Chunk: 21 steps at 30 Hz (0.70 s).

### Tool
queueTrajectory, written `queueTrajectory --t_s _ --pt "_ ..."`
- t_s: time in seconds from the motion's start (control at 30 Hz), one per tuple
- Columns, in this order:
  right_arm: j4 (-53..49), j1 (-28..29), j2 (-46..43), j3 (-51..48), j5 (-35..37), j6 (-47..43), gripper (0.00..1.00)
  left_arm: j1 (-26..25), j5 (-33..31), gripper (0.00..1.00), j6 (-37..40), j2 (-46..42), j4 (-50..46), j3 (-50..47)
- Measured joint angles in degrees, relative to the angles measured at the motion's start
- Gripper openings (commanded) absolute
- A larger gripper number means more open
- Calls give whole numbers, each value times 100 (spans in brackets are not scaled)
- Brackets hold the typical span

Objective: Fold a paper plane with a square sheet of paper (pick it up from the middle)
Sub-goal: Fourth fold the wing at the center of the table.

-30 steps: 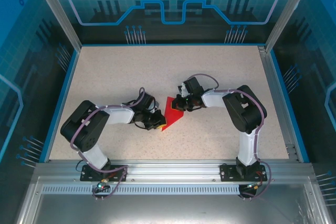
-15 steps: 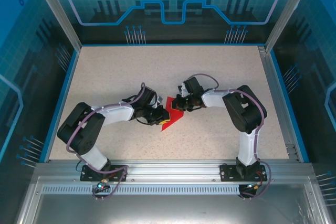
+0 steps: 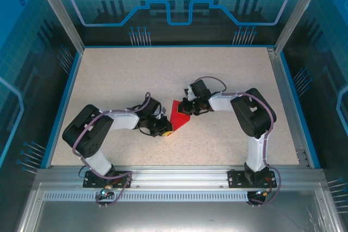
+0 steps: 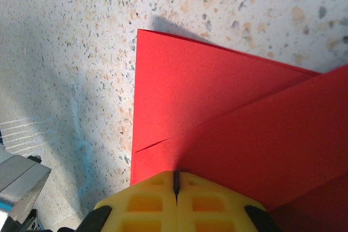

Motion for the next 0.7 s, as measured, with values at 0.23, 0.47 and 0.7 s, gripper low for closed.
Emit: queueTrajectory --t_s 0.23,0.47,0.7 --pt "0 0 4 0 -2 -2 5 0 -17 12 24 -332 15 -372" --pt "-31 0 4 13 -15 -188 5 -2 -280 12 39 -848 -498 -592" --pt "-175 0 7 83 -122 -1091 8 -2 -990 25 50 -1493 -1294 -450"
